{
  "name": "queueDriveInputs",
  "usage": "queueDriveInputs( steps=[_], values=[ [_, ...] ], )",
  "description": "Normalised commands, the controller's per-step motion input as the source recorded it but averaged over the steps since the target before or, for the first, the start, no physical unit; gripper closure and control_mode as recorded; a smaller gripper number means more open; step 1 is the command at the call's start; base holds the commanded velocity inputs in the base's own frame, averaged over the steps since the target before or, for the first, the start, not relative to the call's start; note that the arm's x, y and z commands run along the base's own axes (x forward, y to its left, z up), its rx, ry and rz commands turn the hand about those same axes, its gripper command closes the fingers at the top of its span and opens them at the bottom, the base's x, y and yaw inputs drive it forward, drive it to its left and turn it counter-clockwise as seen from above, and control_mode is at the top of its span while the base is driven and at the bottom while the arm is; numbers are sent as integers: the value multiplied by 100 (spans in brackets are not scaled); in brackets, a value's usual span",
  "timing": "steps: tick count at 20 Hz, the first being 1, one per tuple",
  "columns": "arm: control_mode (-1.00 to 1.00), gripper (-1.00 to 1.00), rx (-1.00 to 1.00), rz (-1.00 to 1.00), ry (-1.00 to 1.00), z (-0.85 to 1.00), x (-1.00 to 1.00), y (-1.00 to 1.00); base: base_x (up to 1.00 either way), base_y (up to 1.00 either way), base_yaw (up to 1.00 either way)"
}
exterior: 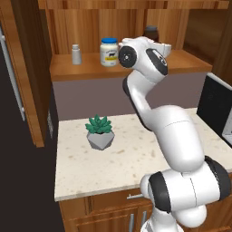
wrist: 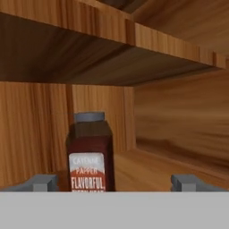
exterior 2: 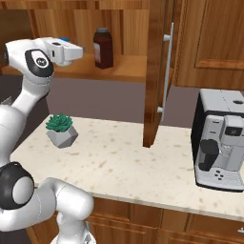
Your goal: Collect the paprika, mayonnaise, and shaker from the cabinet and place them next to the stove.
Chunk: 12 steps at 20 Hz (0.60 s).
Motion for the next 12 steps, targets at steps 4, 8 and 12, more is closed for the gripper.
queueDriveInputs(
  steps=[4,8,12],
  values=[
    [-100,-100,0,0,0,0,0,0,0,0,0],
    [-100,-100,0,0,0,0,16,-1,0,0,0],
    [-100,-100,0,0,0,0,24,-1,0,0,0]
  ],
)
